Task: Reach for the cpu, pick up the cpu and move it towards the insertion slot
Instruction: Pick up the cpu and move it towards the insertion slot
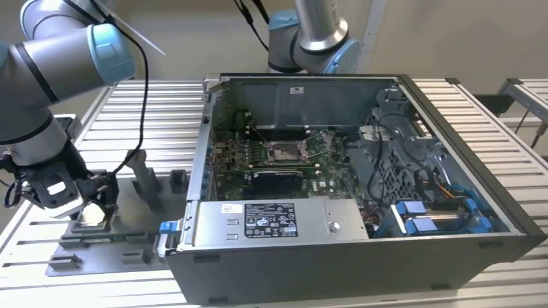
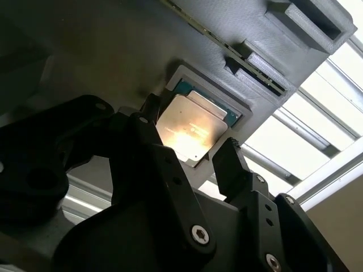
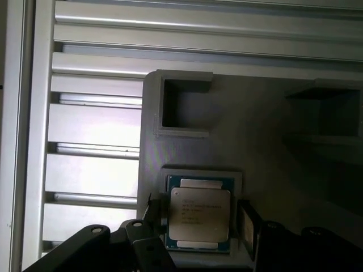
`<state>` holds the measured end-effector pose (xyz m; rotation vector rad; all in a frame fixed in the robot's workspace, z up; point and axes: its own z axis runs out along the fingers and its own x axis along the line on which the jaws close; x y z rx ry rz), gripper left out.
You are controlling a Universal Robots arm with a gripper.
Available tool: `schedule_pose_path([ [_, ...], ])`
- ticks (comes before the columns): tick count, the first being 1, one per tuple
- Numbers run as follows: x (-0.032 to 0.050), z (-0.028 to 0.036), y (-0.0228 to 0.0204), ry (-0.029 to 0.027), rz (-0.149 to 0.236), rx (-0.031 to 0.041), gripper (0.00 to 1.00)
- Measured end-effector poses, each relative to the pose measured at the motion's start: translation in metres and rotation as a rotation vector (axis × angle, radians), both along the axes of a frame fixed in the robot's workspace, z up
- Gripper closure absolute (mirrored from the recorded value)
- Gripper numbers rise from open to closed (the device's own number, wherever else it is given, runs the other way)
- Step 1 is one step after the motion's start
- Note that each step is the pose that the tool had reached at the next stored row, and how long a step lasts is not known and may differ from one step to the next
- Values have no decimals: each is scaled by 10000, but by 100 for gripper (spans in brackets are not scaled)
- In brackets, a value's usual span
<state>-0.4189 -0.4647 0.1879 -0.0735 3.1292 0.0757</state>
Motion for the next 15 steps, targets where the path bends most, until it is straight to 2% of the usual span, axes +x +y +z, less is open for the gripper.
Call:
schedule_pose_path([
  [2,0,-4,0,0,0,0,0],
  [3,0,-5,0,0,0,0,100],
  [15,1,-5,1,-2,0,2,100],
])
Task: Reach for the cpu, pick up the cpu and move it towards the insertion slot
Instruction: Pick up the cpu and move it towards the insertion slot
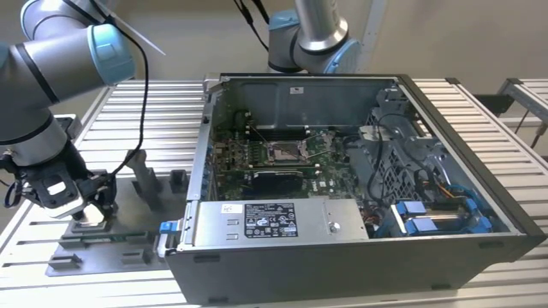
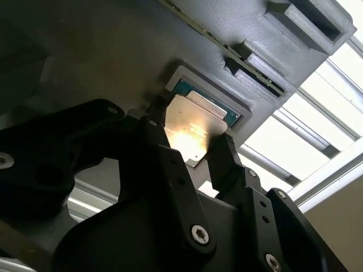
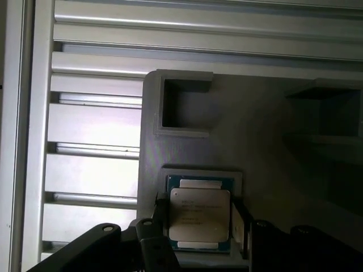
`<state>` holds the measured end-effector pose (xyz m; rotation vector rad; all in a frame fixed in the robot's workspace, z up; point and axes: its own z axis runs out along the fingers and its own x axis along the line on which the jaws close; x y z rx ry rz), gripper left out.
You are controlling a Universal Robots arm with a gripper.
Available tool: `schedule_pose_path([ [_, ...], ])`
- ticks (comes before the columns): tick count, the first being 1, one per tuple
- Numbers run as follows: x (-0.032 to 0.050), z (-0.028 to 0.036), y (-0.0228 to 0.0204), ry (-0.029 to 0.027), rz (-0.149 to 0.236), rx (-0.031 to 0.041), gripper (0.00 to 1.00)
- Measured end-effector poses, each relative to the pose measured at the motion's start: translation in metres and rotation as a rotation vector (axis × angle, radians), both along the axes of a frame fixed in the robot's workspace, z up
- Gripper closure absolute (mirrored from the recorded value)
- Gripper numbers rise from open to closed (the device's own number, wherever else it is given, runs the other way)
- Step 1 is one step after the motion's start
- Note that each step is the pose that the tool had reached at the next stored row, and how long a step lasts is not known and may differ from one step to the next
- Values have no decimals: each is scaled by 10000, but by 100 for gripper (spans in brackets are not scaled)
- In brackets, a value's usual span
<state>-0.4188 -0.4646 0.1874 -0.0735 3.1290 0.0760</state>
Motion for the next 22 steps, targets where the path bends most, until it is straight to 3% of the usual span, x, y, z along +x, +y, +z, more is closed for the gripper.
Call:
schedule_pose_path([
  [5,0,68,0,2,0,-2,100],
  [22,0,445,0,2,0,-2,100],
])
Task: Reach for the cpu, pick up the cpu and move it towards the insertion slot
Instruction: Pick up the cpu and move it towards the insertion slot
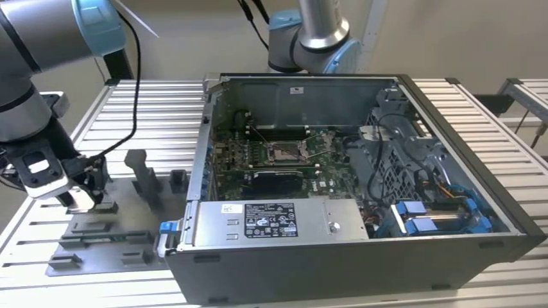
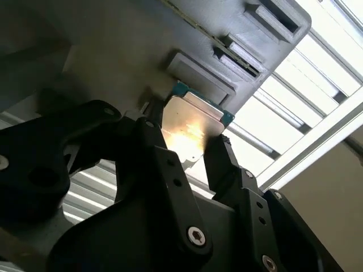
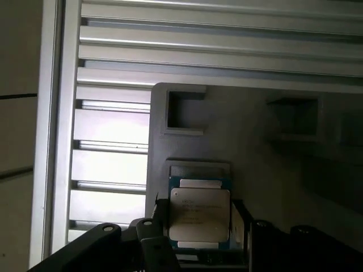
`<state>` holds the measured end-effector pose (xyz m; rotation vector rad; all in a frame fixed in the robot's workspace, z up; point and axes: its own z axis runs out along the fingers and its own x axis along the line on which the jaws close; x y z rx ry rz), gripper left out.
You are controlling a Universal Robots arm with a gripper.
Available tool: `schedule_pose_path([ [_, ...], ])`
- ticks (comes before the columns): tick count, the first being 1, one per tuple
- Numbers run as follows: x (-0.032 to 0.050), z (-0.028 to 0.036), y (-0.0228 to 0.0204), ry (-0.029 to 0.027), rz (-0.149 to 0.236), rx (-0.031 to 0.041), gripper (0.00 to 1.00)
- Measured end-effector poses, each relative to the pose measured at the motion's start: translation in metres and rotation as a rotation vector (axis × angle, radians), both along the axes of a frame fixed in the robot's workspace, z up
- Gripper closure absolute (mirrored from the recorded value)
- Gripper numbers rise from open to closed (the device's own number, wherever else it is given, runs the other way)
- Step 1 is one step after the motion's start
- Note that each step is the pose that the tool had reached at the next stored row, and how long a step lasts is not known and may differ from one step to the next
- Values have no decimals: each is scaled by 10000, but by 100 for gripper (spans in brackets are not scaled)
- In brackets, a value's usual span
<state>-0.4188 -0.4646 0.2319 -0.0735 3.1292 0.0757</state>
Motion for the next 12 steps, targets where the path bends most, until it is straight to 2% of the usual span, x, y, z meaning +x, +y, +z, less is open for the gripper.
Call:
schedule_pose_path([
  [12,0,237,0,1,0,0,100],
])
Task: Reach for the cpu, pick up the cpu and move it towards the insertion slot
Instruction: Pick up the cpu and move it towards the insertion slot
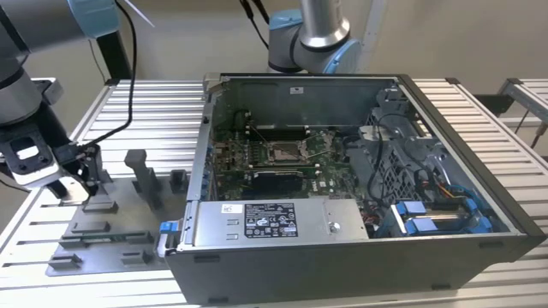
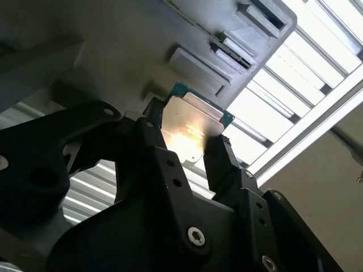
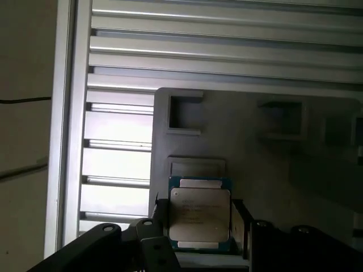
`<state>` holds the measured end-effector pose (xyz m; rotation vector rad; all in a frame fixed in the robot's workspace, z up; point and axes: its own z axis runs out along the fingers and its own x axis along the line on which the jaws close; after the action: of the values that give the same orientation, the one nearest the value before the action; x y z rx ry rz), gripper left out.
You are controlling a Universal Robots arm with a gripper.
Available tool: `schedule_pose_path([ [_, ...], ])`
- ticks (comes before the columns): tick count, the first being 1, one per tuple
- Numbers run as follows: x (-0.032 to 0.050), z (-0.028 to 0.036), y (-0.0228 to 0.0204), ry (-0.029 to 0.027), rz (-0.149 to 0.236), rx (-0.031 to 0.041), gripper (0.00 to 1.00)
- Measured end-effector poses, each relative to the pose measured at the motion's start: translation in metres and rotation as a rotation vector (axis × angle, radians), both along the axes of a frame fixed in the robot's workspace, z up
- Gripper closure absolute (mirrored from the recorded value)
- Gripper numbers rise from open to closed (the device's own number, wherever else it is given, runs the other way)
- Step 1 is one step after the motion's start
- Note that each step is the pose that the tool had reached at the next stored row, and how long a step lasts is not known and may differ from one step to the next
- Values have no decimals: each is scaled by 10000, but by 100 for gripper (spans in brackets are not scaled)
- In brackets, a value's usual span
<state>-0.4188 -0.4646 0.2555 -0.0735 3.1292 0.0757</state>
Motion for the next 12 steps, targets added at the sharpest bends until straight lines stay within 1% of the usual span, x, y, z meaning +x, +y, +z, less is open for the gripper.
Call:
schedule_pose_path([
  [5,0,110,0,0,0,-1,100],
  [12,0,244,0,0,0,0,100],
])
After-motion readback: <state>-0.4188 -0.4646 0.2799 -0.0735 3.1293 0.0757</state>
